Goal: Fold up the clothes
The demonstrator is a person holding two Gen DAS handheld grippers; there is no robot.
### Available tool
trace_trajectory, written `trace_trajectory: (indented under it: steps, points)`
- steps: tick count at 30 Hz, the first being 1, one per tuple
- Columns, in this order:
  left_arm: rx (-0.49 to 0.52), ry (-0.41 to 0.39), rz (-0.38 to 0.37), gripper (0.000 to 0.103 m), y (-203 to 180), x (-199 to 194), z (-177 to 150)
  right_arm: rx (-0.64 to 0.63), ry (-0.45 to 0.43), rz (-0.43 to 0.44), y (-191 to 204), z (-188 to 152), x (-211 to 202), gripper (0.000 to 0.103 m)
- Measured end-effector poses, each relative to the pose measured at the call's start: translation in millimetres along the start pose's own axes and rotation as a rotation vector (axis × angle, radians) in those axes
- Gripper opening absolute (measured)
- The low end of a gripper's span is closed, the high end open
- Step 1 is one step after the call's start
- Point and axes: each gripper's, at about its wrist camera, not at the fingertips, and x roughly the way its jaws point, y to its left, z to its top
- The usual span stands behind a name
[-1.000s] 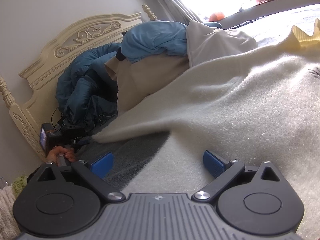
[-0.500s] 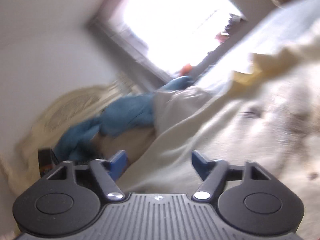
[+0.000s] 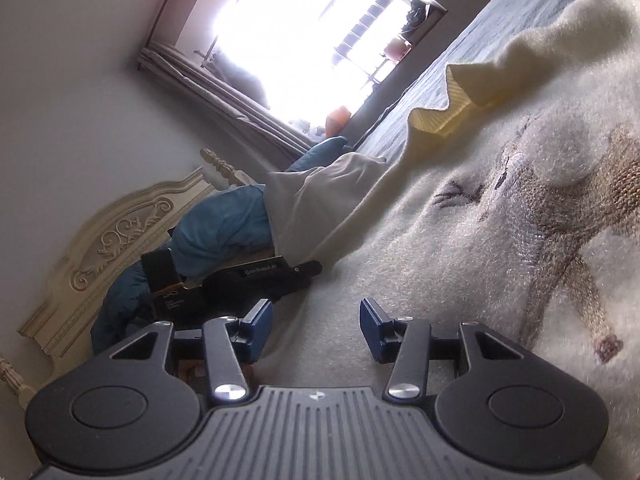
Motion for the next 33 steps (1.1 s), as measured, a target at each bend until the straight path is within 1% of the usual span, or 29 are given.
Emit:
trace_trajectory:
  steps: [1,2,3,4,6,9,11,13,14,17,19,22,25,27,30,32,33]
  points:
    - [0.049,-0.017,-0.039,0.038,-9,-6,1,-0.001,0.001,-0.003,0,0,1,0.051]
    - [0.085,-0.004,-0.072,0.039,-21,-8,0,-0.002,0.002,-0.005,0,0,1,0.051]
    - [0.12,0.016,-0.086,0.039,-33,-5,-2,-0.003,0.002,-0.006,1,0,0,0.051]
    - [0.152,0.041,-0.08,0.039,-43,5,-1,-0.004,0.002,-0.007,1,0,0,0.051]
    - [0.18,0.104,-0.034,0.039,-55,33,2,-0.003,0.002,-0.007,-1,4,-3,0.051]
    - [0.133,0.105,0.026,0.039,-48,63,13,0.001,-0.001,-0.002,-2,3,-3,0.051]
    - [0.073,0.077,0.062,0.041,-38,73,24,0.002,-0.001,0.001,-3,4,-2,0.051]
    - [0.02,0.081,0.074,0.042,-29,82,30,0.009,0.0,0.007,-4,4,0,0.051]
    - [-0.003,0.079,0.078,0.04,-26,84,32,0.013,-0.001,0.01,-4,4,0,0.051]
    - [-0.002,0.052,0.073,0.041,-32,69,32,0.019,-0.007,0.018,-5,4,0,0.051]
    - [0.004,0.036,0.073,0.041,-36,54,28,0.05,-0.019,0.023,-7,7,-4,0.051]
    - [-0.025,0.041,0.049,0.042,-44,45,26,0.103,-0.044,0.012,-6,13,-16,0.051]
    - [-0.047,0.047,-0.006,0.043,-57,45,19,0.036,-0.042,-0.073,14,31,-47,0.053]
    - [-0.066,0.057,-0.049,0.043,-66,55,15,-0.014,-0.04,-0.127,27,45,-67,0.053]
    - [-0.108,0.073,-0.109,0.043,-78,77,11,-0.215,0.005,-0.19,53,85,-84,0.053]
    - [-0.134,0.084,-0.146,0.043,-86,91,8,-0.351,0.037,-0.27,57,114,-73,0.053]
    - [-0.136,0.082,-0.144,0.043,-87,96,10,-0.414,0.056,-0.324,52,126,-58,0.053]
